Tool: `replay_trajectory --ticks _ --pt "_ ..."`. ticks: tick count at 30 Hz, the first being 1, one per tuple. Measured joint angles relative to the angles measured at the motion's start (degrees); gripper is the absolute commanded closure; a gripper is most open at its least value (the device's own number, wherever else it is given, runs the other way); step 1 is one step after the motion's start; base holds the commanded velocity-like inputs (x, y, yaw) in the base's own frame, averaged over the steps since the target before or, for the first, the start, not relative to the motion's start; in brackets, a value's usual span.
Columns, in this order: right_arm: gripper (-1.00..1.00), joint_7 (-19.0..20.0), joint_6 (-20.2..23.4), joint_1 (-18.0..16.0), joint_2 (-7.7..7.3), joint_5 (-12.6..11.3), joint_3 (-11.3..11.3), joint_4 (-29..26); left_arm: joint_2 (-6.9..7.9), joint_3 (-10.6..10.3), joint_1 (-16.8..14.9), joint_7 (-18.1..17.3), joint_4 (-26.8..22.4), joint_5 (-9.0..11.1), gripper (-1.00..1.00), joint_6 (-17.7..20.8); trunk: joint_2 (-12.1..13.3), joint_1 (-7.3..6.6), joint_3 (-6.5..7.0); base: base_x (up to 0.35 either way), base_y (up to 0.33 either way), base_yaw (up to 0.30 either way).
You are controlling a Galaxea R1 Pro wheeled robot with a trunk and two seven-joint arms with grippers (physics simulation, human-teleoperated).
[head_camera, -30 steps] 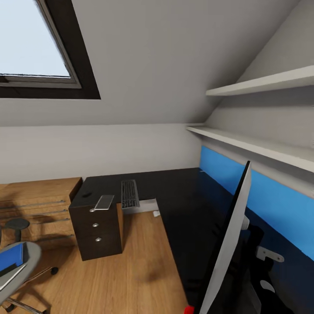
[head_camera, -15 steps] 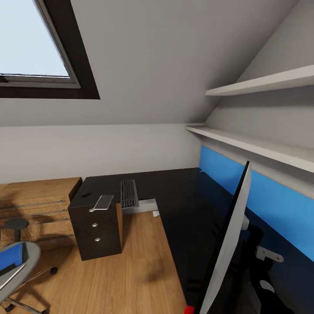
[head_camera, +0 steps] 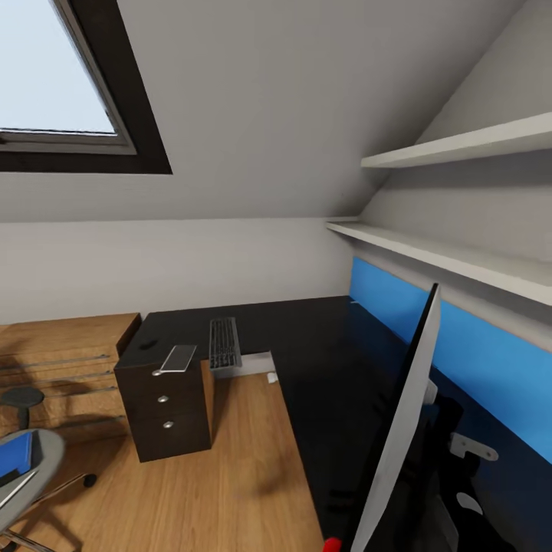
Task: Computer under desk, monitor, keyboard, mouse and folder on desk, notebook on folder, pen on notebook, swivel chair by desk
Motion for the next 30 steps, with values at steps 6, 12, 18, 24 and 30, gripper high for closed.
replay_trajectory --ticks 6,12,18,24,30 --pt "1.00 0.06 0.01 -0.04 0.04 0.24 -0.22 -0.01 0.00 0.00 -0.04 0.00 0.01 0.05 -1.00 0.03 -0.01 0.00 0.01 0.008 -0.003 0.000" --pt "1.00 0.10 0.01 -0.04 0.06 0.52 -0.07 -0.03 0.01 0.00 -0.02 0.00 0.01 0.10 -1.00 0.04 -0.02 0.00 0.01 0.001 0.000 0.000" --pt "1.00 0.04 0.05 -0.02 0.12 0.44 0.20 0.00 0.00 -0.02 -0.05 0.00 0.01 0.11 -1.00 0.00 -0.03 0.00 0.01 0.000 0.000 0.000" --pt "1.00 -0.01 0.01 0.00 0.11 0.15 0.49 0.05 0.00 0.00 -0.03 0.00 0.00 0.04 -1.00 0.03 -0.02 0.00 0.00 0.000 0.000 0.000" --pt "1.00 -0.08 -0.13 0.02 0.08 -0.13 0.74 0.11 0.00 -0.01 -0.03 0.00 0.00 0.02 -1.00 0.00 -0.01 0.00 -0.01 0.000 0.000 0.000"
